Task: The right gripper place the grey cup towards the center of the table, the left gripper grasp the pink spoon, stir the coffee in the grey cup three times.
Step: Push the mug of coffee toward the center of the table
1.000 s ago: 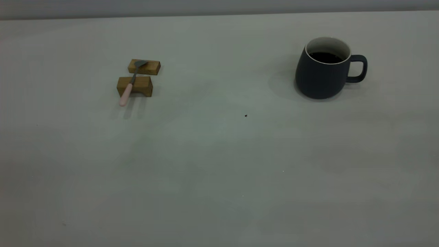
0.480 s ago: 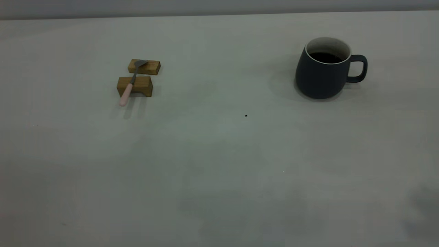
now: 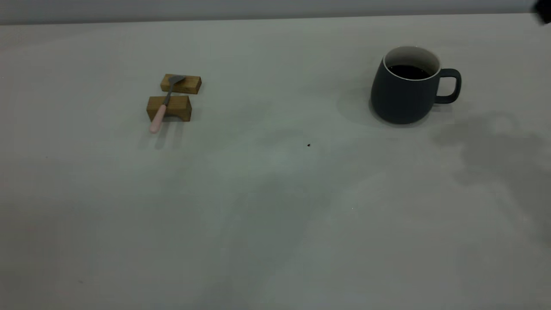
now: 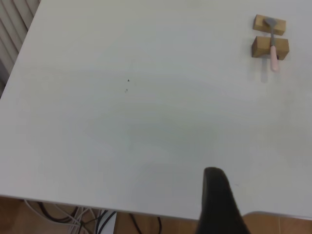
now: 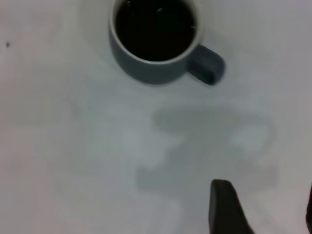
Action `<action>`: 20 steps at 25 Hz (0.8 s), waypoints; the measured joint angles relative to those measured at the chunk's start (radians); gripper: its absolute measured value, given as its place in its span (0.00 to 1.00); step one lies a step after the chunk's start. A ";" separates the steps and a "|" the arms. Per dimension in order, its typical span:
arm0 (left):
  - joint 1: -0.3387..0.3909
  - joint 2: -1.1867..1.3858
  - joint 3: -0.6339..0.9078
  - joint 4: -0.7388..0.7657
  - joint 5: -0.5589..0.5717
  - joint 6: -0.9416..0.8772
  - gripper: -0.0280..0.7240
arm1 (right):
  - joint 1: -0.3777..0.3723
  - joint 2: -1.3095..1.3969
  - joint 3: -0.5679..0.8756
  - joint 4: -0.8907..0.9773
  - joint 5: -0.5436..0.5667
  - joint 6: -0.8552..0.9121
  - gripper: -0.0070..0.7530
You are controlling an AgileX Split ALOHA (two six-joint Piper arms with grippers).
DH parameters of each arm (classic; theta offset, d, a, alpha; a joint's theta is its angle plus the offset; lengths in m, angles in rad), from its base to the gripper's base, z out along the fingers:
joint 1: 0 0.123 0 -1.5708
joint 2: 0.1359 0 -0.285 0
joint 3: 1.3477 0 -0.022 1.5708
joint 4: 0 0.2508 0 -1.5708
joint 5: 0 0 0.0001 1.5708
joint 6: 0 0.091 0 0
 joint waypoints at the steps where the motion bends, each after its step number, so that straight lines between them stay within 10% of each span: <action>1: 0.000 0.000 0.000 0.000 0.000 0.000 0.74 | 0.000 0.054 -0.048 0.015 0.013 -0.051 0.57; 12: 0.000 0.000 0.000 0.000 0.001 0.000 0.74 | -0.008 0.521 -0.536 0.034 0.310 -0.686 0.57; 20: 0.000 0.000 0.000 -0.001 0.001 0.000 0.74 | -0.048 0.624 -0.617 0.099 0.309 -0.868 0.57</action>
